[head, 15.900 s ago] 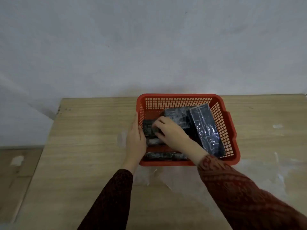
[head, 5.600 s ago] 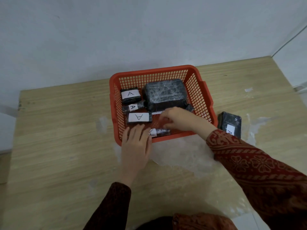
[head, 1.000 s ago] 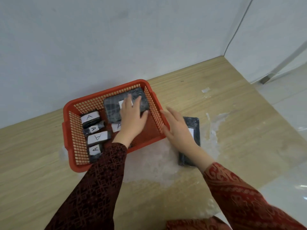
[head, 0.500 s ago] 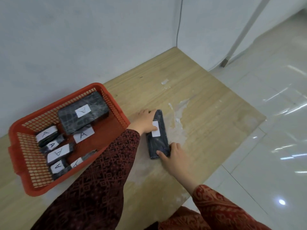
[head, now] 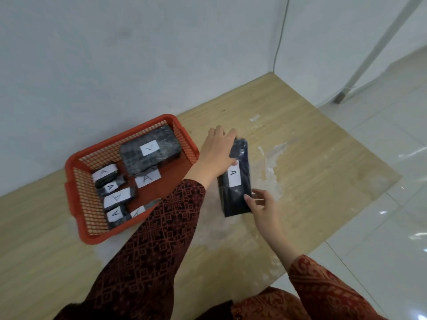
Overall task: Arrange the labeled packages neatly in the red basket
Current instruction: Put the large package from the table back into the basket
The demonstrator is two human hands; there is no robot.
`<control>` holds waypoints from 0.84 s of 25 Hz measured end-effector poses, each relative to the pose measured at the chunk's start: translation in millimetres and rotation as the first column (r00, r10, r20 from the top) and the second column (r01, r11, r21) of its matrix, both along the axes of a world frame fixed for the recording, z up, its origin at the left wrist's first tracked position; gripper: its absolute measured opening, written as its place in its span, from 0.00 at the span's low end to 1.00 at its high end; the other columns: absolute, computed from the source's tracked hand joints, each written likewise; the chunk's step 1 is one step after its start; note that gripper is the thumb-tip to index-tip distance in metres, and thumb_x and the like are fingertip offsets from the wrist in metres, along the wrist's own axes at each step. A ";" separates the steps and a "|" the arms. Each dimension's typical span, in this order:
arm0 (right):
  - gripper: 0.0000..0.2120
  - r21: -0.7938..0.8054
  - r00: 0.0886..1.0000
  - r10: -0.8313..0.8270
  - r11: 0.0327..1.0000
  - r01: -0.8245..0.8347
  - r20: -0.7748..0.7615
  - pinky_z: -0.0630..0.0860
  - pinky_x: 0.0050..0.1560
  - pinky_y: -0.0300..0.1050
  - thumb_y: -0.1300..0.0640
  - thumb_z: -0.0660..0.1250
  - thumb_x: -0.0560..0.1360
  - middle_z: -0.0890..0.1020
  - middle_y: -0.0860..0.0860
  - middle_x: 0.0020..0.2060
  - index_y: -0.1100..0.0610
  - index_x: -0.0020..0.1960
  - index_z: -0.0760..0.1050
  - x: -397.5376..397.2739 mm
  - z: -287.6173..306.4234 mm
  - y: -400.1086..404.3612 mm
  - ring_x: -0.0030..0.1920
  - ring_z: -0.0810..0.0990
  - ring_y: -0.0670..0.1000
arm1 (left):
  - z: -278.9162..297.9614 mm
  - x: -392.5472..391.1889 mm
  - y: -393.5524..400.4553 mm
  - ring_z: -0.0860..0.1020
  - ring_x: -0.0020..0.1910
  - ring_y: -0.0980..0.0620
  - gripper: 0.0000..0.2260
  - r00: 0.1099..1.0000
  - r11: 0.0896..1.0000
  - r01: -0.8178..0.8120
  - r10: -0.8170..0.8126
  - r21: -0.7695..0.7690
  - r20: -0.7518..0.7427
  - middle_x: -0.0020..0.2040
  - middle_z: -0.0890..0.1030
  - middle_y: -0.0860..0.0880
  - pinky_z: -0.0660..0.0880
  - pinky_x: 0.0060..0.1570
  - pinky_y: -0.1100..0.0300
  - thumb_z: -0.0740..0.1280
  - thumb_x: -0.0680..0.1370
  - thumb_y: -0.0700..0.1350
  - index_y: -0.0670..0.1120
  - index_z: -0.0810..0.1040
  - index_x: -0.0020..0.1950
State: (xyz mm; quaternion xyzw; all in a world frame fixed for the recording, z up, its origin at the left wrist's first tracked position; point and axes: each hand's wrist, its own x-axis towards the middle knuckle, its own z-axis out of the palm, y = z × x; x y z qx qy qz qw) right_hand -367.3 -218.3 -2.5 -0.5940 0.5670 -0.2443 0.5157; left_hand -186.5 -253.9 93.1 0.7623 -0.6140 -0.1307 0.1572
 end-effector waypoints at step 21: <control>0.42 -0.173 0.189 0.497 0.078 -0.982 -0.847 0.68 0.67 0.60 0.53 0.77 0.65 0.66 0.57 0.69 0.53 0.72 0.58 201.0 38.8 -55.3 0.69 0.62 0.63 | -81.4 110.0 173.4 0.75 0.61 0.41 0.29 0.420 0.535 -0.828 0.790 0.169 -0.446 0.62 0.76 0.39 0.75 0.58 0.49 0.74 0.71 0.48 0.39 0.64 0.65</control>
